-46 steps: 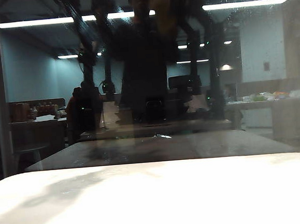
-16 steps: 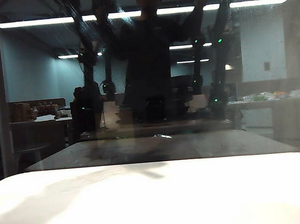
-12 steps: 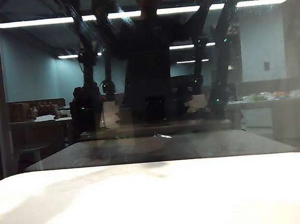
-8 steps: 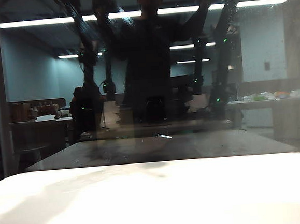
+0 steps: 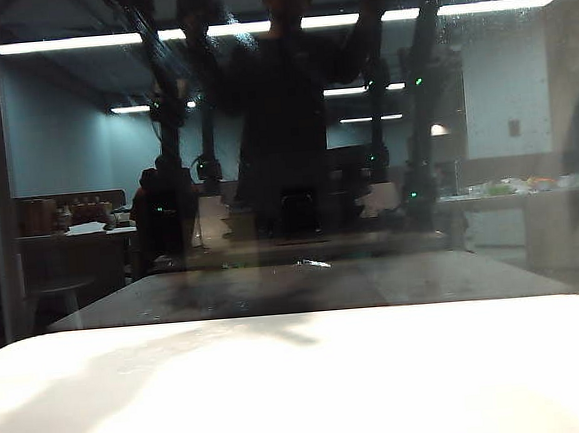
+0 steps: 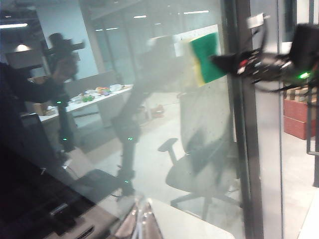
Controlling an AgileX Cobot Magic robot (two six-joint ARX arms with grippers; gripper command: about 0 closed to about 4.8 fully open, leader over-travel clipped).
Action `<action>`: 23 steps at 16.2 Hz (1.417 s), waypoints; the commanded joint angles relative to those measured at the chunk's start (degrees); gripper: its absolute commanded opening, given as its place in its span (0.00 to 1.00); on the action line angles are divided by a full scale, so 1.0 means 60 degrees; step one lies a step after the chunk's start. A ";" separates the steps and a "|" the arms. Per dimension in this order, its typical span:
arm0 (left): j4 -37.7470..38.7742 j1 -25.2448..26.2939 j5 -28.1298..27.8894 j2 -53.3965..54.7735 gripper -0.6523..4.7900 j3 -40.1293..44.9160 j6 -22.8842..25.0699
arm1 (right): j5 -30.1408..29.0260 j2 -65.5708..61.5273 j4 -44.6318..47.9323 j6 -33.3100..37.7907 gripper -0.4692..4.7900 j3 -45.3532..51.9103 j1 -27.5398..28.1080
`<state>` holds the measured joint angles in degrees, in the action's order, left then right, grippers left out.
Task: Reach upward to find where there is water on the glass, pick up the sponge from the table, dry the water, and finally place the sponge back on the table.
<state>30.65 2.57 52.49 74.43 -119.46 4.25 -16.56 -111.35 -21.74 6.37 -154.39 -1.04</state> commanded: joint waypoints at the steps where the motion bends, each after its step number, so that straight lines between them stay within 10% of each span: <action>1: -0.0124 0.0004 0.0033 -0.0036 0.11 -0.0044 -0.0029 | -0.0004 -0.0379 -0.0084 -0.0073 0.08 -0.0015 -0.0827; 9: -0.0124 0.0004 0.0025 -0.0036 0.11 -0.0044 -0.0029 | 0.0689 -0.0878 -0.0076 -0.0393 0.08 -0.0033 -0.1807; 23: -0.0113 0.0007 -0.0856 -0.0036 0.11 -0.0044 -0.0029 | 0.0586 -0.0051 -0.0958 -0.0382 0.08 -0.0033 0.2732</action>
<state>30.65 2.59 47.46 74.39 -119.46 4.25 -14.06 -112.22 -27.79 4.19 -154.56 14.68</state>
